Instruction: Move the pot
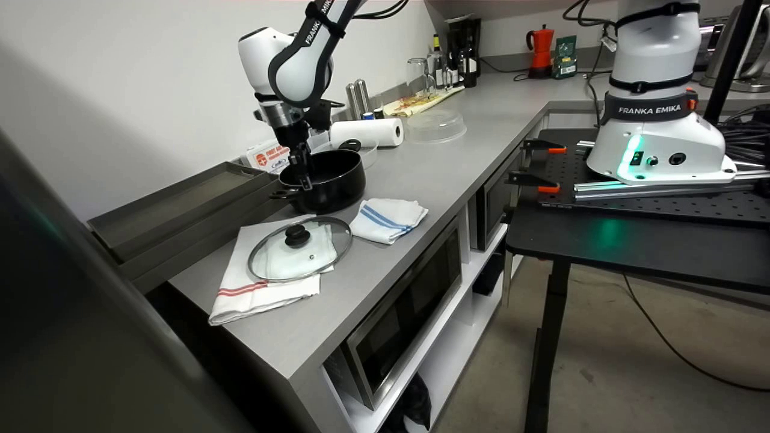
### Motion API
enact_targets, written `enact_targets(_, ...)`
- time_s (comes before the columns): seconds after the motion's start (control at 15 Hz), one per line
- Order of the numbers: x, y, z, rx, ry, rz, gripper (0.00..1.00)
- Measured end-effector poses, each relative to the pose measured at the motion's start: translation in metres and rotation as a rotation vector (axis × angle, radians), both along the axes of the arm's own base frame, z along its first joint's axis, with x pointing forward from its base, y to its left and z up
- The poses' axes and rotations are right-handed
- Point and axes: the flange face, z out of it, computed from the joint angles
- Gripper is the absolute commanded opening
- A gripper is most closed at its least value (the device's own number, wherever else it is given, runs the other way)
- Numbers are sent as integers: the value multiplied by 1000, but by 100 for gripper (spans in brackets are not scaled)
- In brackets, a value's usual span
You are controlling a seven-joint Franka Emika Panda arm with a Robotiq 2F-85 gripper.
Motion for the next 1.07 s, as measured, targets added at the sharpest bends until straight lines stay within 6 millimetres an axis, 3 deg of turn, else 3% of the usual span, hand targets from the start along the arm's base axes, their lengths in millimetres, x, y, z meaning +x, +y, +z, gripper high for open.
enact_targets(0.4,-4,0,23,9,-27,-50,100)
enact_targets(0.67,-25,-6,53,24,-56,-113,100)
enact_targets(1.07,-81,-57,80,54,-66,-263,100)
